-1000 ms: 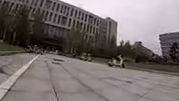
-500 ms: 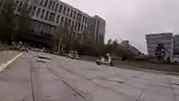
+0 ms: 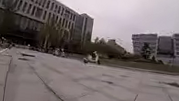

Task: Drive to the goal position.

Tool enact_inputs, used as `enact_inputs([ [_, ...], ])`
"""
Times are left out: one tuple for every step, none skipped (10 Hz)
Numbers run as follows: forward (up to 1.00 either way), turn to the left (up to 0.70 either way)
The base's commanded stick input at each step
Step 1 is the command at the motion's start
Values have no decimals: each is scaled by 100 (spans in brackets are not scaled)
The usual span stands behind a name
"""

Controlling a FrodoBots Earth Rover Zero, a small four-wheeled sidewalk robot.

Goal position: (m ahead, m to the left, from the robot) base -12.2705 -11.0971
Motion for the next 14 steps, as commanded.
enact_inputs([
  [70,-32],
  [70,-32],
  [70,-32],
  [70,-32],
  [70,-32],
  [70,-32],
  [70,-32],
  [70,-32],
  [70,-32],
  [70,-32],
  [70,-32],
  [70,-32],
  [70,-32],
  [70,-32],
])
